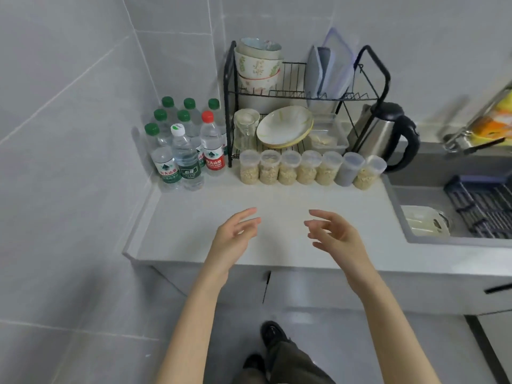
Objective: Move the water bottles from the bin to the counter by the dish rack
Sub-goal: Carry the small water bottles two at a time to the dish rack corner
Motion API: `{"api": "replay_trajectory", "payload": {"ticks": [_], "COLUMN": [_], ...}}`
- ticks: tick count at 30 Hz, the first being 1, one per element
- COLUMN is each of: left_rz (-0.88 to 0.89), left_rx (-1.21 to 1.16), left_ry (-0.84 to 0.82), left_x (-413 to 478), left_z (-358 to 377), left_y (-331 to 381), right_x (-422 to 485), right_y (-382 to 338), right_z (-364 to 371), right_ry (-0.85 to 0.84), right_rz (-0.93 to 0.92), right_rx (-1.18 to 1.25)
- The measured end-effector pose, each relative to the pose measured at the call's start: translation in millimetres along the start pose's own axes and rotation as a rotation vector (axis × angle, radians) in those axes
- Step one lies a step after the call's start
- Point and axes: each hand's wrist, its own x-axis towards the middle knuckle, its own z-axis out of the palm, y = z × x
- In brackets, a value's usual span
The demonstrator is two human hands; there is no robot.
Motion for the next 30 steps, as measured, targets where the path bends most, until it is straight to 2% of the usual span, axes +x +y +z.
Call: {"api": "replay_trajectory", "payload": {"ticks": [7, 16, 24, 30], "left_rz": [0.056, 0.132, 0.147, 0.144], "left_rx": [0.124, 0.242, 0.325, 0.408], "left_ry": [-0.297, -0.579, -0.950, -1.193], "left_x": [-23, -84, -230, -319], "left_z": [97, 252, 454, 562], "left_y": [12, 10, -24, -46], "right_x": [-70, -191, -367, -483], "right_y": [24, 69, 134, 173], "right_z": [-102, -238, -390, -447], "right_ry": [0.254, 0.528, 0.862, 1.180], "right_rz": [-0.062, -0.003, 0.055, 0.074], "right_rx": [-0.055, 0.010, 0.075, 0.187]}}
